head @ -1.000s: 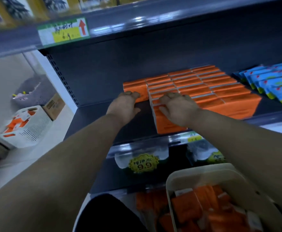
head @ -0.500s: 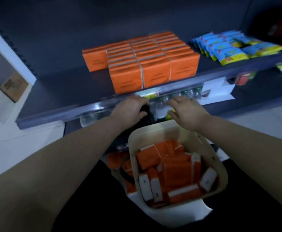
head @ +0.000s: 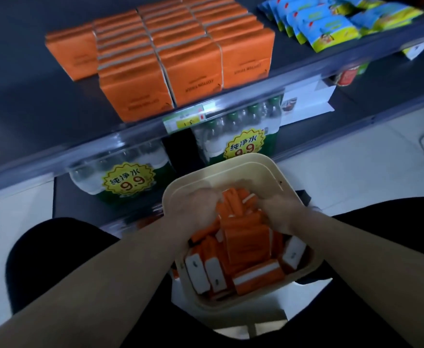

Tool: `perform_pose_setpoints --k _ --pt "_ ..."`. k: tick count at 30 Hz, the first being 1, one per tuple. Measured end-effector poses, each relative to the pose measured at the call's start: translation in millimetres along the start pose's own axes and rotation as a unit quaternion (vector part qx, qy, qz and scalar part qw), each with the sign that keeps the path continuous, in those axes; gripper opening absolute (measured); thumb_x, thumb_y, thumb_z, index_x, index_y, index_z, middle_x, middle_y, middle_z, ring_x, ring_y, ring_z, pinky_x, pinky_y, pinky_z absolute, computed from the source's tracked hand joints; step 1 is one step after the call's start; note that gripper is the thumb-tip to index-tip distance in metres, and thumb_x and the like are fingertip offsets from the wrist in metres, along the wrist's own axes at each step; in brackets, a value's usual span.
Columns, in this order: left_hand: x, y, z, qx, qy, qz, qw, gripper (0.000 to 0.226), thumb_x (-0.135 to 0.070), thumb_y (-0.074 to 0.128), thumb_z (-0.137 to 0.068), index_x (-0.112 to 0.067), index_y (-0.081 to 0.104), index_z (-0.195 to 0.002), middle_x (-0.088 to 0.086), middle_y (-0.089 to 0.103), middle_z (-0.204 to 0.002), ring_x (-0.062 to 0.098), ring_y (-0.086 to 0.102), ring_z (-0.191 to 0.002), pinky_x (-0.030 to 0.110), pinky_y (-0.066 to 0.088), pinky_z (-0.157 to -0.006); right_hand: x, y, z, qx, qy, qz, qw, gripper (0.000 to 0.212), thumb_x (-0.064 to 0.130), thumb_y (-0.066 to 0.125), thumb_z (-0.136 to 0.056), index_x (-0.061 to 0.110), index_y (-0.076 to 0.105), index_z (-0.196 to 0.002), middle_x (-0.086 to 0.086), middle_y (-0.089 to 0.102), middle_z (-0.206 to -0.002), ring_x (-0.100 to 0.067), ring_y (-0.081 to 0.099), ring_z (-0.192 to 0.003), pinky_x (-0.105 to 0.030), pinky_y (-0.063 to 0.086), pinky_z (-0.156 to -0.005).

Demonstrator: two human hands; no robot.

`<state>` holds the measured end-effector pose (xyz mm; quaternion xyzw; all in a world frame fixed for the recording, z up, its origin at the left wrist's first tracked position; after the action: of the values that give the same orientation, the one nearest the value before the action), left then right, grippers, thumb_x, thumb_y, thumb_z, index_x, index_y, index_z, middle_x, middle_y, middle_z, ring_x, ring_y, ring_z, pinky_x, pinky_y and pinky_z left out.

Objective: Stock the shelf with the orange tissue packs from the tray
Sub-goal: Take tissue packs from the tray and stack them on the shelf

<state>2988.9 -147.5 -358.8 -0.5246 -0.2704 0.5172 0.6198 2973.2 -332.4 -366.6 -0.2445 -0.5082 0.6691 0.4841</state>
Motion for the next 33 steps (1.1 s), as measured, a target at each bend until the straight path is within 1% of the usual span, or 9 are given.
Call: perform_pose_setpoints --k 6,9,13,17,21,23,26,30,33 --pt "12 13 -5 -0.001 -0.017 0.034 0.999 0.027 -0.025 0.058 -0.087 -0.028 0.062 -0.113 -0.005 0.061 -0.121 0.014 0.055 -0.114 0.025 0.039 -0.093 5 51 0 0.071 -0.029 0.085 0.993 0.043 0.029 0.043 -0.096 0.022 0.042 -0.139 -0.008 0.040 -0.142 -0.030 0.037 -0.129 -0.043 0.037 -0.103" --pt "17 18 -5 0.008 -0.027 0.037 0.999 0.031 -0.023 0.061 -0.085 -0.029 0.060 -0.116 -0.007 0.060 -0.124 0.012 0.053 -0.114 0.024 0.040 -0.091 10 59 3 0.090 -0.024 0.071 0.993 0.044 0.028 0.052 -0.091 0.018 0.045 -0.133 -0.008 0.043 -0.136 -0.027 0.038 -0.127 -0.038 0.038 -0.098" --pt "18 26 -6 0.040 -0.043 0.055 0.997 0.031 -0.022 0.062 -0.087 -0.025 0.060 -0.119 -0.002 0.057 -0.128 0.016 0.052 -0.116 0.024 0.039 -0.091 13 54 12 0.093 -0.035 0.031 0.995 0.041 0.025 0.056 -0.086 0.022 0.045 -0.125 -0.004 0.055 -0.128 -0.025 0.052 -0.117 -0.034 0.037 -0.094" --pt "10 32 -6 0.062 -0.040 0.086 0.994 0.023 -0.016 0.057 -0.088 -0.016 0.064 -0.110 0.003 0.060 -0.118 0.020 0.054 -0.109 0.025 0.040 -0.086 5 17 24 0.026 0.001 -0.007 1.000 0.042 0.027 0.055 -0.085 0.024 0.043 -0.125 -0.003 0.059 -0.119 -0.026 0.057 -0.110 -0.034 0.039 -0.090" --pt "2 45 -13 0.075 -0.046 0.107 0.990 0.028 -0.041 0.055 -0.076 -0.025 0.065 -0.096 0.001 0.066 -0.106 0.022 0.061 -0.097 0.035 0.051 -0.087 -12 -18 34 -0.072 0.064 0.041 0.995 0.051 0.031 0.050 -0.088 0.029 0.033 -0.135 -0.005 0.055 -0.123 -0.029 0.051 -0.113 -0.039 0.036 -0.091" --pt "0 55 -22 0.073 -0.052 0.096 0.991 0.021 -0.033 0.064 -0.071 -0.025 0.063 -0.090 0.000 0.067 -0.098 0.020 0.063 -0.092 0.034 0.053 -0.082 -19 -23 36 -0.096 0.105 0.053 0.988 0.050 0.029 0.050 -0.087 0.027 0.035 -0.134 -0.007 0.052 -0.123 -0.029 0.048 -0.112 -0.041 0.035 -0.090" --pt "-15 65 -28 0.112 -0.040 0.048 0.992 0.026 -0.011 0.069 -0.077 -0.016 0.060 -0.100 0.008 0.066 -0.105 0.024 0.063 -0.097 0.034 0.052 -0.082 -26 -19 36 -0.097 0.153 0.032 0.983 0.047 0.028 0.050 -0.088 0.025 0.040 -0.133 -0.008 0.052 -0.122 -0.029 0.046 -0.113 -0.041 0.036 -0.091" --pt "-22 89 -28 0.141 -0.064 0.014 0.988 0.042 -0.009 0.043 -0.096 -0.005 0.043 -0.138 0.018 0.056 -0.130 0.031 0.057 -0.118 0.037 0.044 -0.100 -23 -7 36 -0.071 0.161 0.001 0.984 0.044 0.026 0.050 -0.089 0.022 0.041 -0.132 -0.008 0.051 -0.126 -0.029 0.045 -0.117 -0.043 0.033 -0.098" --pt "-23 96 -25 0.105 -0.071 -0.014 0.992 0.036 -0.013 0.034 -0.102 -0.008 0.052 -0.133 0.016 0.055 -0.133 0.029 0.054 -0.122 0.038 0.042 -0.105 -21 -4 35 -0.073 0.163 0.009 0.984 0.043 0.025 0.049 -0.089 0.021 0.042 -0.131 -0.008 0.051 -0.127 -0.029 0.043 -0.119 -0.046 0.031 -0.101"
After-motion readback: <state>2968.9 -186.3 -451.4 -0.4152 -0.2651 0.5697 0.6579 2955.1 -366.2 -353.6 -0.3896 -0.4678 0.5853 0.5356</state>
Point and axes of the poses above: each hand's wrist, its own z-axis away from the middle knuckle, its own y-axis out of the palm, x = y × z, the point moved 4 cm from there along -z, towards the middle knuckle
